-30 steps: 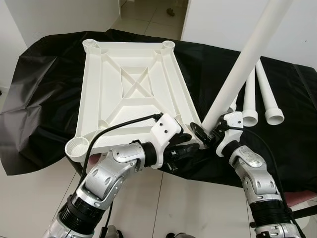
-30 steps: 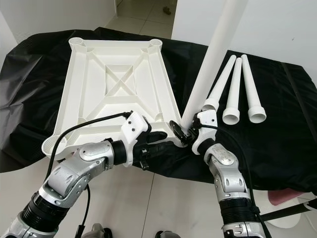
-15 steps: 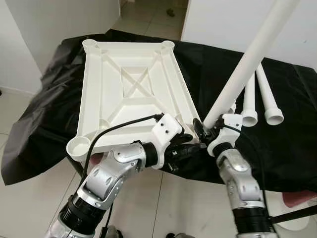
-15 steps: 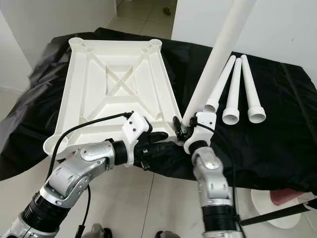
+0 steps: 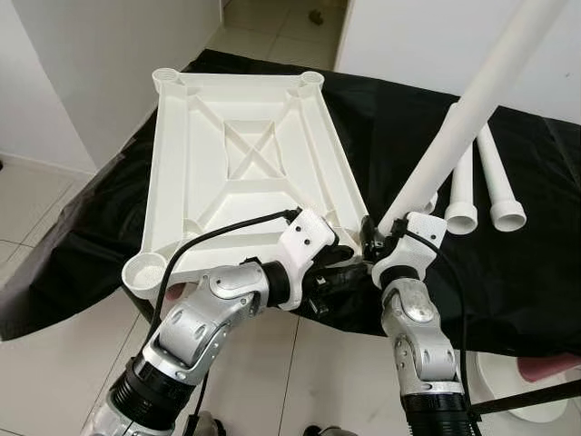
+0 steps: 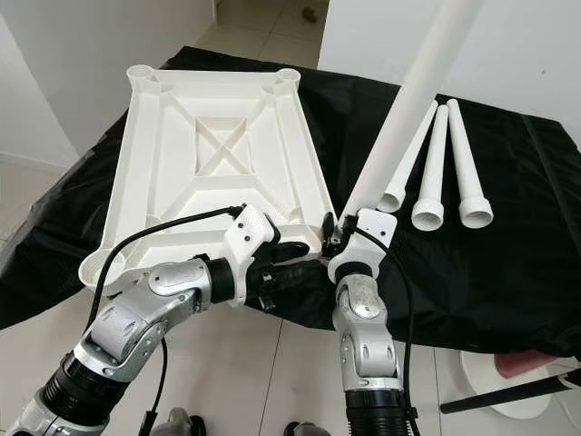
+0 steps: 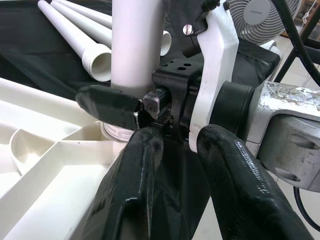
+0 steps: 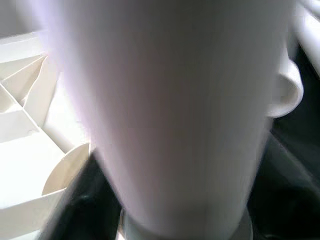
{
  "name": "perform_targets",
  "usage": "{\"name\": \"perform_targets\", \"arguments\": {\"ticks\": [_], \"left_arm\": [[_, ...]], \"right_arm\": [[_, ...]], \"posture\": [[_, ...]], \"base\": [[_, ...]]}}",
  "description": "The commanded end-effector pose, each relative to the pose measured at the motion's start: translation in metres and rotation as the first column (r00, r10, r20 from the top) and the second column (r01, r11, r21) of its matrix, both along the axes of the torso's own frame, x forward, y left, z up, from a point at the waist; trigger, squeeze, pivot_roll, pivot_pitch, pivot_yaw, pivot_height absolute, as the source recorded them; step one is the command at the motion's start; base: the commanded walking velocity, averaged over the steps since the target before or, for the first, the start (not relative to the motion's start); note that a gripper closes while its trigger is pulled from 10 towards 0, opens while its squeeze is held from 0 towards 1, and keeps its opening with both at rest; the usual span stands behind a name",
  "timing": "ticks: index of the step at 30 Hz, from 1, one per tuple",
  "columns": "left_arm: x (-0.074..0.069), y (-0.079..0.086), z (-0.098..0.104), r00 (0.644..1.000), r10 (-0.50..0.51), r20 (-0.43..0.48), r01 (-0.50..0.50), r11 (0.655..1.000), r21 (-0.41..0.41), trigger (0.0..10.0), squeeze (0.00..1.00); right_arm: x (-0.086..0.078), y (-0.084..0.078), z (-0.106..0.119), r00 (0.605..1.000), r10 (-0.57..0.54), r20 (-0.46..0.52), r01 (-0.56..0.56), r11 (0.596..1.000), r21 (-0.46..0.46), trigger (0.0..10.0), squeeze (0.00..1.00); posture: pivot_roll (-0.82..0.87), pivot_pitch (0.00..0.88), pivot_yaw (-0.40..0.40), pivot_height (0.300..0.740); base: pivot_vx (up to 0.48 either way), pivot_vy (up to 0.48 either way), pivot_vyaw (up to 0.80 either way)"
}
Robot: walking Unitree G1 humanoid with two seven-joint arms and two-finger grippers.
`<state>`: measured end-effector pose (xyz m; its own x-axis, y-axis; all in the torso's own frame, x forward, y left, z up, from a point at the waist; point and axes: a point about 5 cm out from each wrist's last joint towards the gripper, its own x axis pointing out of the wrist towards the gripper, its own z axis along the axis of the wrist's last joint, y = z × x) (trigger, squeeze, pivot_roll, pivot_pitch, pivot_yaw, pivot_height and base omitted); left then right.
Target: Building children table
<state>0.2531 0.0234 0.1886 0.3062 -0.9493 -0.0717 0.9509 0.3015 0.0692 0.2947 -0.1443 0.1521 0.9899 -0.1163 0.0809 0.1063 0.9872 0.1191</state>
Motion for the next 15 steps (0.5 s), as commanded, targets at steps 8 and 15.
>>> {"name": "perform_targets", "arguments": {"ticks": [8,15], "left_arm": [[-0.004,-0.004,-0.003,0.999,-0.034,-0.004,0.034,0.999,0.003,10.0,0.00],[-0.004,-0.005,-0.002,1.000,-0.031,-0.002,0.031,1.000,0.001,10.0,0.00]], "right_arm": [[0.006,-0.007,0.009,0.982,0.178,0.057,-0.178,0.984,0.000,10.0,1.00],[0.009,-0.008,0.006,0.932,0.362,0.022,-0.361,0.931,-0.047,10.0,0.00]], "posture": [[0.03,0.104,-0.068,0.740],[0.03,0.104,-0.070,0.740]], "base": [[0.000,0.000,0.00],[0.000,0.000,0.00]]}}
